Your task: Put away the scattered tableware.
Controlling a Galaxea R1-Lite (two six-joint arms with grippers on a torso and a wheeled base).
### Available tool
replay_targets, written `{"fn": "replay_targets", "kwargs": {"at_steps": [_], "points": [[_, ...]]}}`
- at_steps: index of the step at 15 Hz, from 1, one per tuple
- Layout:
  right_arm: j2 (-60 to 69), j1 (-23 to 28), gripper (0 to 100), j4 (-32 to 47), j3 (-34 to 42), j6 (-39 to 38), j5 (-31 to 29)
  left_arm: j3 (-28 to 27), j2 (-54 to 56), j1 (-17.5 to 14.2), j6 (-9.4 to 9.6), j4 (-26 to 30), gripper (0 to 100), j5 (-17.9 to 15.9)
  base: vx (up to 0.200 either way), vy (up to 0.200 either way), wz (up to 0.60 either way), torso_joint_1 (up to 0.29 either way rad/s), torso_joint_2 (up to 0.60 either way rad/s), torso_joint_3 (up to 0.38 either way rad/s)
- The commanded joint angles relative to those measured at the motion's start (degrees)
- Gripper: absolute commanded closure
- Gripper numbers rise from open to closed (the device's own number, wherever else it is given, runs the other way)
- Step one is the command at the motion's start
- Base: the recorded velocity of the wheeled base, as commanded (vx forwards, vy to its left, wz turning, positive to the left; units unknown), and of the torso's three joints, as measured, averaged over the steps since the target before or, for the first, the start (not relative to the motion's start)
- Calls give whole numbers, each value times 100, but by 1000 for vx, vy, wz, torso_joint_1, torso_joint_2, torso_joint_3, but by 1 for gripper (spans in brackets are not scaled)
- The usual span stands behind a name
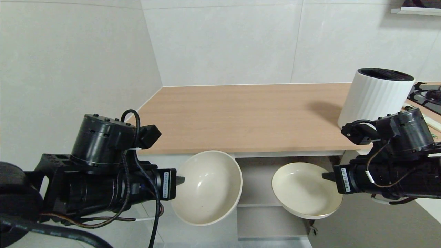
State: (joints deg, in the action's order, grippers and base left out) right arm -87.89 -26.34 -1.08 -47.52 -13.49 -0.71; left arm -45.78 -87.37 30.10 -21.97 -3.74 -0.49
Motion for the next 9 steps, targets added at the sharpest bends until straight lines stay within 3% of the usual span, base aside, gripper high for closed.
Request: {"fn": "replay_targets", "kwargs": {"at_steps": [1,9], "points": [[-70,-2,100,-41,-3,-4,0,-2,-52,5,-1,-4,100,5,0,0,0,-178,447,271],[-193,-2,100,-67,-3,5,0,7,-87,66,-1,-4,100,5,0,0,0,-180,474,289]]}}
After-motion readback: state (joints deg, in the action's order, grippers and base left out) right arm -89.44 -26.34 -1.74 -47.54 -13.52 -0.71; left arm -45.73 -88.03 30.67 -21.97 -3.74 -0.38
